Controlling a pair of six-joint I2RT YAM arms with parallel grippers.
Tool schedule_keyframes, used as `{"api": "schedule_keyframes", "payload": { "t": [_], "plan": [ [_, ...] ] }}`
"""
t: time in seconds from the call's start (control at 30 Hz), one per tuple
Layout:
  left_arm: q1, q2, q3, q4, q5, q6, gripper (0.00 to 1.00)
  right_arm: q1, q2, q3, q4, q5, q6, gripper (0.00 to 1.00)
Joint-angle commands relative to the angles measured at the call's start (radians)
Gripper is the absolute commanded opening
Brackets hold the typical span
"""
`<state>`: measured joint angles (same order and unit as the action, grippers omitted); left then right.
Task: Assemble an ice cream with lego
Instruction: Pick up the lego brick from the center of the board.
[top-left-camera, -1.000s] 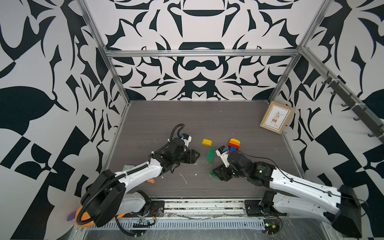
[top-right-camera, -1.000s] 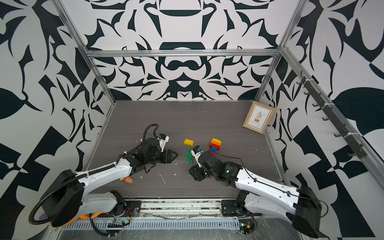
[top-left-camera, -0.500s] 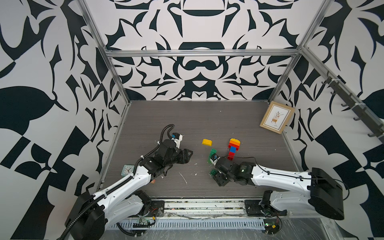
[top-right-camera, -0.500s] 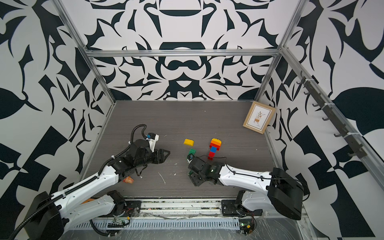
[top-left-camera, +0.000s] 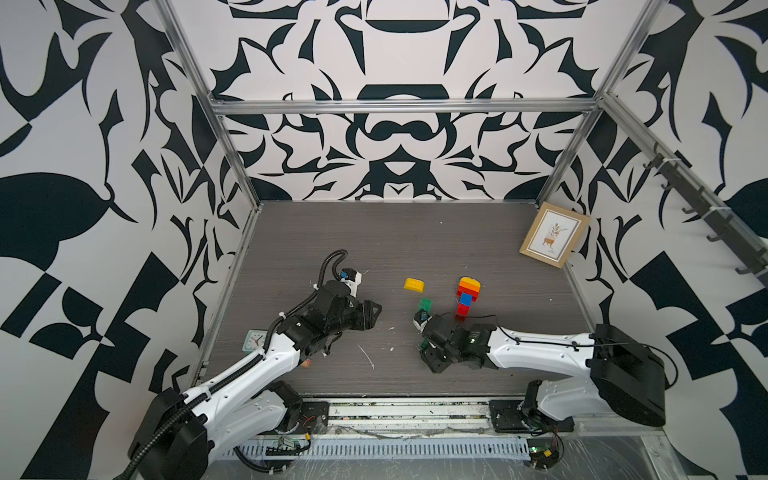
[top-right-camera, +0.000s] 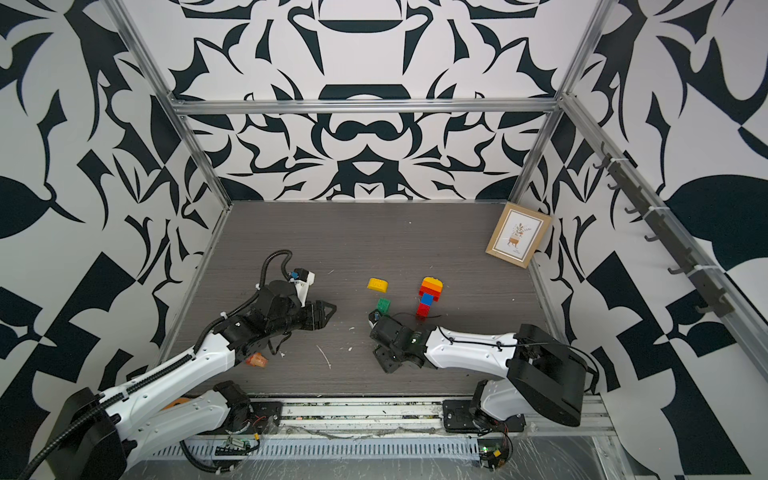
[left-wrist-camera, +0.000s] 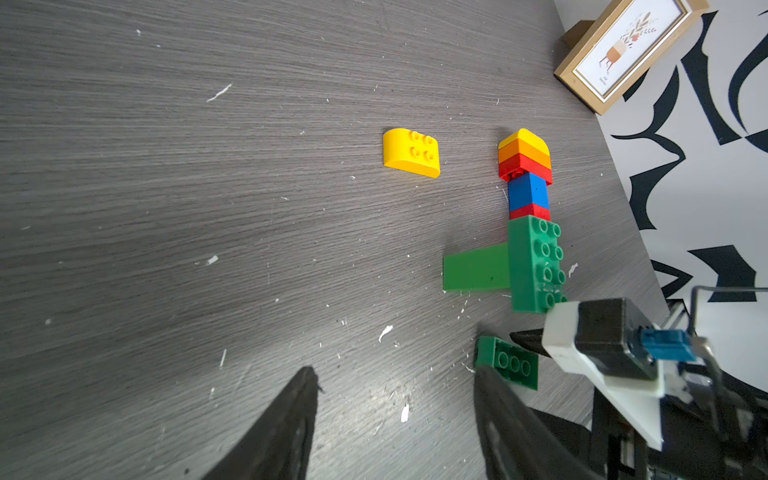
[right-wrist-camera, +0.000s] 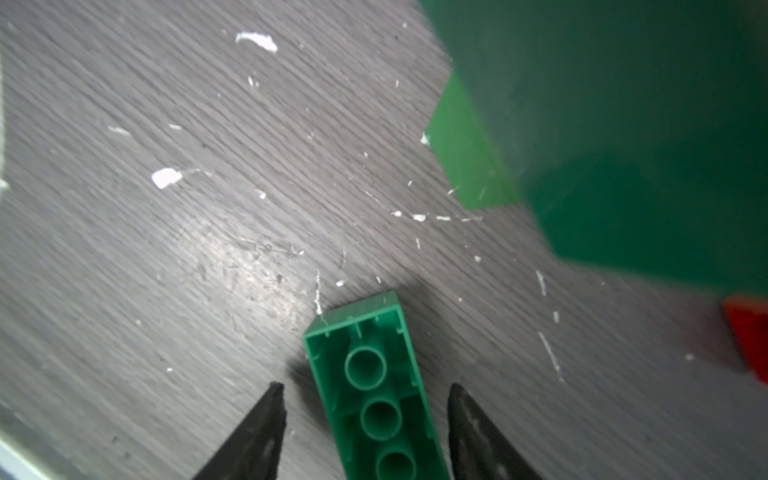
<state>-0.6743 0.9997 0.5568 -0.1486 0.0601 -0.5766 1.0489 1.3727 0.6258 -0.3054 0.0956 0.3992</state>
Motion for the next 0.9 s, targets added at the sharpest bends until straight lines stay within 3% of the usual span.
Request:
{"api": "schedule_keyframes", "payload": {
  "t": [0.0,0.1,0.27,0.47,0.57,0.67,0.87],
  "plan": [
    [0.004,-0.022,0.011,-0.026,0.003,0.006,0.64,0.002,-0.039,-0.026,-0.017,-0.016,0.031,0.57],
    [0.005,-0.031,0.016,-0.032,0.004,0.006,0.64,0.004,-0.065,-0.048,-0.012,-0.014,0.048,0.49],
    [0.005,-0.054,0.024,-0.043,0.009,0.001,0.64,0.024,-0.078,-0.057,-0.031,0.023,0.064,0.47],
    [0.005,-0.073,0.033,-0.045,0.020,-0.003,0.69,0.048,-0.060,-0.033,-0.039,0.043,0.073,0.29],
    [0.005,-0.087,0.045,-0.057,0.025,-0.002,0.71,0.068,-0.092,-0.011,-0.071,0.052,0.084,0.24],
    [0.005,-0.114,0.065,-0.082,0.022,0.012,0.76,0.092,-0.183,0.015,-0.097,0.058,0.097,0.22],
    [0.010,-0.205,0.123,-0.134,-0.002,0.079,0.95,0.092,-0.367,0.071,-0.088,0.039,0.102,0.20]
  ]
}}
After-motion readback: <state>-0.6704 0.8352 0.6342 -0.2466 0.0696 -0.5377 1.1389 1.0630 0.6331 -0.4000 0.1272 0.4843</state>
